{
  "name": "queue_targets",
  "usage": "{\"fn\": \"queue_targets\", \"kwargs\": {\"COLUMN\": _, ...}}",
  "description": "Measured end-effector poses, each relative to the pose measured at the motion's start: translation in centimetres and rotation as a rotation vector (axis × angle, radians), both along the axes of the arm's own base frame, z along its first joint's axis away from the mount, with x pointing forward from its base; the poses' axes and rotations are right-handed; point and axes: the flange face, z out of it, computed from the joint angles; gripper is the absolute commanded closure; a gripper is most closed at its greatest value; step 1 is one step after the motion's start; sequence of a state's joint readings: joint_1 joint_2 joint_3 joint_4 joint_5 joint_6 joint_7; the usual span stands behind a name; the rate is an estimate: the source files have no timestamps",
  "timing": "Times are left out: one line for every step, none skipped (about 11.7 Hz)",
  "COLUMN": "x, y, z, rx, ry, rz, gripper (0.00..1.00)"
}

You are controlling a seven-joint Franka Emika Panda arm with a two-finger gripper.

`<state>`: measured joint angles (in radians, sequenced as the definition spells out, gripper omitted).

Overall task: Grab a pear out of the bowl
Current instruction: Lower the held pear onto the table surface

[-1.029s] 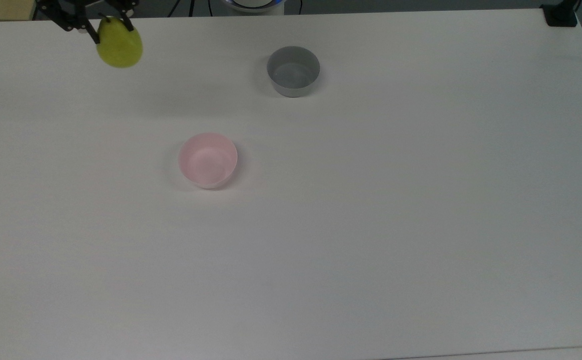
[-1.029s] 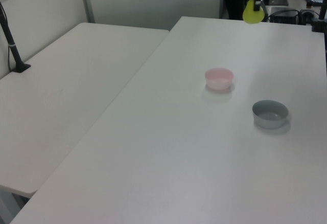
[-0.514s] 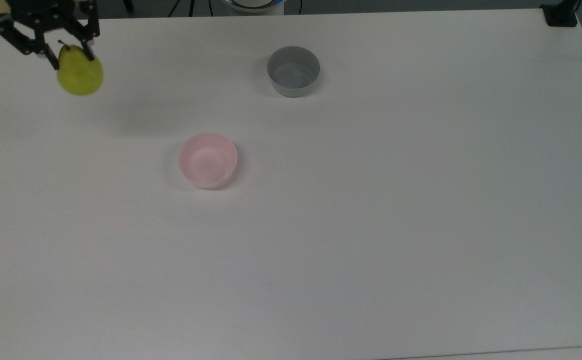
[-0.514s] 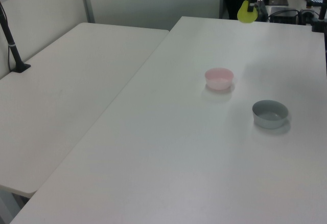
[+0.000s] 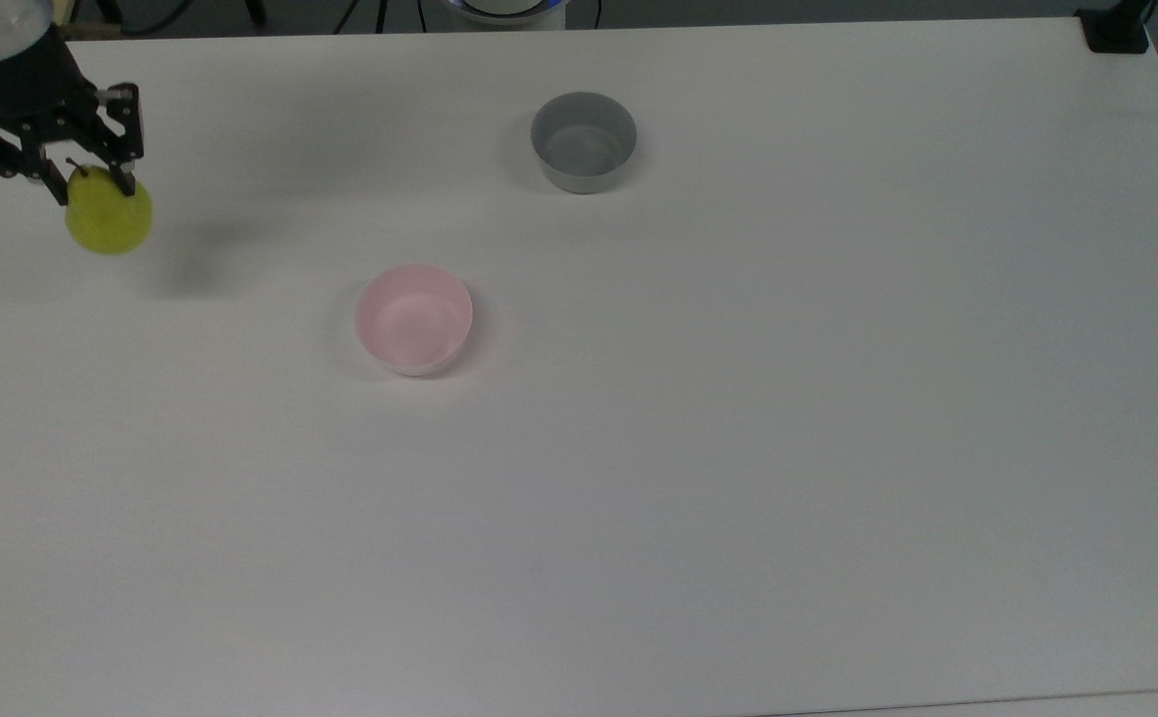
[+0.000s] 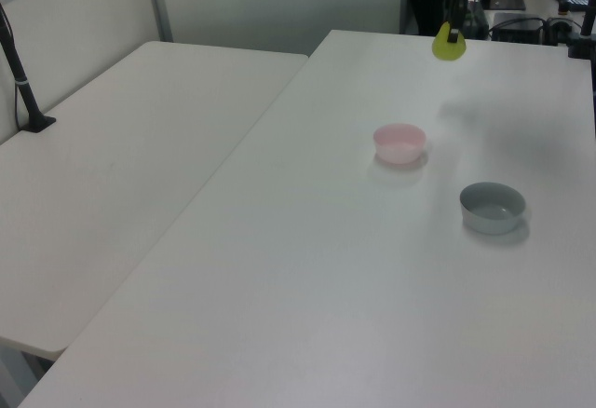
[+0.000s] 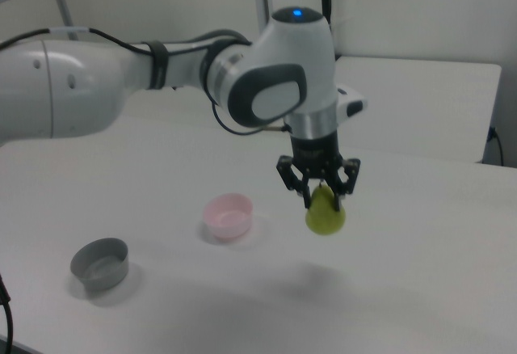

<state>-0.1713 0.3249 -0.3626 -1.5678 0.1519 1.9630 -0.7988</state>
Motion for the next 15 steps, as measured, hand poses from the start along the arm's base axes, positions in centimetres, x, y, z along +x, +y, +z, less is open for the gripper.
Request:
{"fn": "queue_targets", "kwargs": {"x": 0.2, "y": -0.9, "z": -2.0, "rx": -0.002, "ry": 0.002, "rz": -0.018, "gripper": 1.00}}
{"fn": "queue_targets", "kwargs": {"x": 0.5, "y": -1.6, "z": -4.1, "rx": 0.016, "ry": -0.002, "rz": -0.042, "gripper": 1.00}}
{"fn": "queue_targets", "kwargs": {"x": 0.8, "y": -2.1, "z": -6.3, "rx": 0.046, "ry": 0.000, "rz": -0.067, "gripper": 1.00}}
{"fn": "queue_targets", "kwargs": {"x": 1.0, "y": -2.4, "z": -8.1, "rx": 0.061, "ry": 0.009, "rz": -0.082, "gripper": 1.00}}
{"fn": "queue_targets", "kwargs": {"x": 1.0, "y": -2.6, "z": -9.4, "rx": 0.069, "ry": 0.022, "rz": -0.089, "gripper": 1.00}}
{"fn": "queue_targets", "kwargs": {"x": 1.1, "y": -2.7, "z": -10.1, "rx": 0.072, "ry": 0.032, "rz": -0.091, "gripper": 1.00}}
{"fn": "queue_targets", "kwargs": {"x": 1.1, "y": -2.8, "z": -10.6, "rx": 0.072, "ry": 0.038, "rz": -0.093, "gripper": 0.98}}
{"fn": "queue_targets", "kwargs": {"x": 1.2, "y": -2.9, "z": -10.9, "rx": 0.066, "ry": 0.033, "rz": -0.095, "gripper": 0.86}}
{"fn": "queue_targets", "kwargs": {"x": 1.2, "y": -3.0, "z": -11.0, "rx": 0.061, "ry": 0.029, "rz": -0.097, "gripper": 0.66}}
{"fn": "queue_targets", "kwargs": {"x": 1.2, "y": -3.1, "z": -11.2, "rx": 0.061, "ry": 0.030, "rz": -0.098, "gripper": 0.43}}
{"fn": "queue_targets", "kwargs": {"x": 1.2, "y": -3.1, "z": -11.5, "rx": 0.062, "ry": 0.034, "rz": -0.098, "gripper": 0.28}}
{"fn": "queue_targets", "kwargs": {"x": 1.2, "y": -3.1, "z": -11.6, "rx": 0.062, "ry": 0.036, "rz": -0.099, "gripper": 0.13}}
{"fn": "queue_targets", "kwargs": {"x": 1.2, "y": -3.1, "z": -11.6, "rx": 0.062, "ry": 0.036, "rz": -0.099, "gripper": 0.00}}
{"fn": "queue_targets", "kwargs": {"x": 1.2, "y": -3.1, "z": -11.6, "rx": 0.062, "ry": 0.035, "rz": -0.099, "gripper": 0.00}}
{"fn": "queue_targets", "kwargs": {"x": 1.3, "y": -3.1, "z": -11.4, "rx": 0.061, "ry": 0.033, "rz": -0.102, "gripper": 0.00}}
